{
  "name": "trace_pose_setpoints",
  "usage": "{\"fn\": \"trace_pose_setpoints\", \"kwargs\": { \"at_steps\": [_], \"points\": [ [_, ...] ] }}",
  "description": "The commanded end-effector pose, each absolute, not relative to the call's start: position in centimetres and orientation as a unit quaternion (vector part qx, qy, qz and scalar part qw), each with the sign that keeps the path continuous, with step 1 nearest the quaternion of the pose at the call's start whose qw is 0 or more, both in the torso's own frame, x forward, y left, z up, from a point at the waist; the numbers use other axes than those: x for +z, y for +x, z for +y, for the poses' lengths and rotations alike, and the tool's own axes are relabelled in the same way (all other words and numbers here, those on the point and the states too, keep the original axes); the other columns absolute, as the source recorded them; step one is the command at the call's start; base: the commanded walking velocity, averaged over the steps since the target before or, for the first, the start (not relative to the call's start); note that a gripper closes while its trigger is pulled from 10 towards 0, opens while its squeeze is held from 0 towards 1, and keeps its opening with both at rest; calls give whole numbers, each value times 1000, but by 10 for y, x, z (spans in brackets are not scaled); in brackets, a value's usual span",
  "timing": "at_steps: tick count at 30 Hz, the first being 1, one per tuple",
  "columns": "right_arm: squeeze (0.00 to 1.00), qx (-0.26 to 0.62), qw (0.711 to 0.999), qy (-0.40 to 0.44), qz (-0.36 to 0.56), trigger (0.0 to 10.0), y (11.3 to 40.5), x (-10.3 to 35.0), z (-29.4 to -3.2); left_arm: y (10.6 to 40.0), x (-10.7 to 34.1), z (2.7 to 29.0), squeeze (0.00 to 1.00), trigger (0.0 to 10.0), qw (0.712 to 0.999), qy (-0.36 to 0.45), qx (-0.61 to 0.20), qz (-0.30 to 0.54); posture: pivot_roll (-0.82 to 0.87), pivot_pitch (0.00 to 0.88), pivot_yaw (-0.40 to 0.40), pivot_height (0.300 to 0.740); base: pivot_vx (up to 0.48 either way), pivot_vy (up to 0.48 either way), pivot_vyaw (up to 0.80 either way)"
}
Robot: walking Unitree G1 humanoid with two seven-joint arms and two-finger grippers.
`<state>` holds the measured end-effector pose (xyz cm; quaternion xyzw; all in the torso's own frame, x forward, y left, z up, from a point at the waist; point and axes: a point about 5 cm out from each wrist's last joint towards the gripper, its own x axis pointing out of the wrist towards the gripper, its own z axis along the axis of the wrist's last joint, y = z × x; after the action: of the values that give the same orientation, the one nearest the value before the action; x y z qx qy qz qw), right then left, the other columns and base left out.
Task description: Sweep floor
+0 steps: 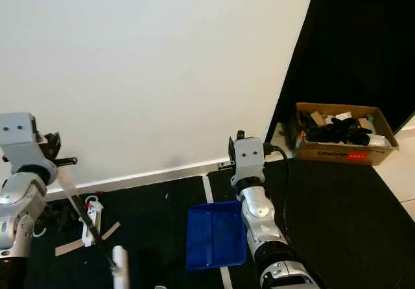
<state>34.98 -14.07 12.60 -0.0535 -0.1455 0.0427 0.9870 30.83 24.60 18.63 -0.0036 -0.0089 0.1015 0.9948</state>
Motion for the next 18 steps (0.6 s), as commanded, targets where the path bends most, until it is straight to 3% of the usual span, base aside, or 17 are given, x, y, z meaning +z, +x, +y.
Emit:
{"fn": "trace_pose_setpoints", "kwargs": {
  "at_steps": [1, 18],
  "points": [
    [0, 44, 983, -41, -171, 10000, 350, 135, -138, 305, 193, 245, 0, 10000, 994, 7, 102, -23, 105, 105, 86, 740, 0, 0, 0],
    [0, 34, 985, -42, -166, 10000, 347, 129, -145, 311, 193, 240, 0, 10000, 996, 24, 87, -16, 95, 97, 103, 740, 0, 0, 0]
  ]
}}
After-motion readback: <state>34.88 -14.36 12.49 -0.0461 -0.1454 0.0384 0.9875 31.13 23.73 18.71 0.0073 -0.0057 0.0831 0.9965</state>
